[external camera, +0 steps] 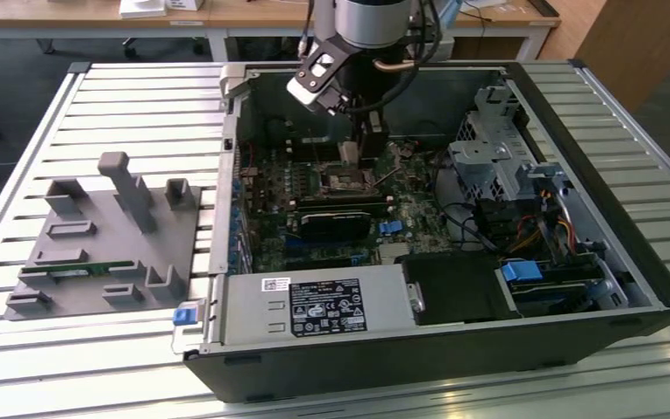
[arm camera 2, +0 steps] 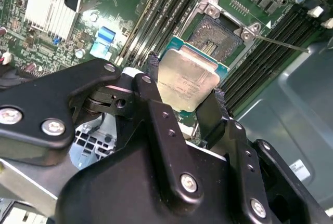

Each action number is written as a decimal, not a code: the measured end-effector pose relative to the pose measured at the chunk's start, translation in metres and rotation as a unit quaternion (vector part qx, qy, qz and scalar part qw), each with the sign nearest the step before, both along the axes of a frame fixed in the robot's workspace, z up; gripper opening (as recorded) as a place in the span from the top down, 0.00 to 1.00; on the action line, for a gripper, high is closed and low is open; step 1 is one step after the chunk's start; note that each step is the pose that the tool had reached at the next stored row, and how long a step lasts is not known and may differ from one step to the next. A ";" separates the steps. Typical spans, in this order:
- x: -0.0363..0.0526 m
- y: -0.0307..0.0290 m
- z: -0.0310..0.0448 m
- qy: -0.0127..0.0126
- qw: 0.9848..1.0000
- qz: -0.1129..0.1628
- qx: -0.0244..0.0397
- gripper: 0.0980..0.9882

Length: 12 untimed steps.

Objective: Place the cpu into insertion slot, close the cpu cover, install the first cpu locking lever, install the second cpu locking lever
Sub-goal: 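Place the cpu into insertion slot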

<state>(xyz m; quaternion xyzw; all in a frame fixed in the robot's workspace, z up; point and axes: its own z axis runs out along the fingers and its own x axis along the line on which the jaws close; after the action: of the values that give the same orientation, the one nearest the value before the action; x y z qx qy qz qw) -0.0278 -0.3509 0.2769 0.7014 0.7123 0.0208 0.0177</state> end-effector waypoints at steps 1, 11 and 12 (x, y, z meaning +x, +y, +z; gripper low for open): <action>0.0000 0.0000 -0.0018 0.000 1.000 0.000 0.000 0.51; -0.0001 0.0030 -0.0161 0.000 1.000 0.021 0.000 0.51; -0.0001 0.0040 -0.0170 0.000 1.000 0.021 -0.001 0.51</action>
<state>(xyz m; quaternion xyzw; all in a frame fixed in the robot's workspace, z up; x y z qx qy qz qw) -0.0279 -0.3469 0.2599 0.6865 0.7266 0.0206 0.0175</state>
